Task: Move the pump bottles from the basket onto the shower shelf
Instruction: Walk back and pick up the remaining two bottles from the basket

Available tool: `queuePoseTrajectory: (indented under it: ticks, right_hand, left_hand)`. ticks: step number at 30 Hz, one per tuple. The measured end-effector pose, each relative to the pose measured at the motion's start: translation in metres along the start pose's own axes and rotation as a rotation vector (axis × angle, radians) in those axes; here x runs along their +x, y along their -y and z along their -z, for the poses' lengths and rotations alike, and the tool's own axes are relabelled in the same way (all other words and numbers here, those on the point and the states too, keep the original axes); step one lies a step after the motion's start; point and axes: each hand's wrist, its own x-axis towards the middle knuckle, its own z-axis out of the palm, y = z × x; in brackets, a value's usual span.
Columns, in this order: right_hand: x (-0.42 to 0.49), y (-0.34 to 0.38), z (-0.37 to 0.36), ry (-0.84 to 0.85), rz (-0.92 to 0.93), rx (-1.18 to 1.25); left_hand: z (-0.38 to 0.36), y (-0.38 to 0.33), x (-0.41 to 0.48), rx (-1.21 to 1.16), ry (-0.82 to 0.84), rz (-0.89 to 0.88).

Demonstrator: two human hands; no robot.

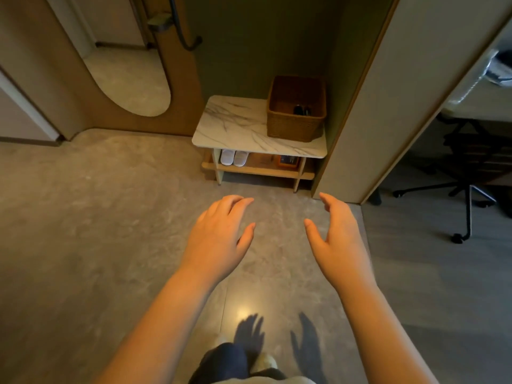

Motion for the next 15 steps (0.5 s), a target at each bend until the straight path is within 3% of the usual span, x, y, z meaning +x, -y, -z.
queuePoseTrajectory:
  ticks: [15]
  right_hand:
    - [0.211, 0.002, -0.039, -0.069, -0.003, -0.145]
  left_hand:
    - [-0.032, 0.085, 0.212, -0.057, -0.039, -0.107]
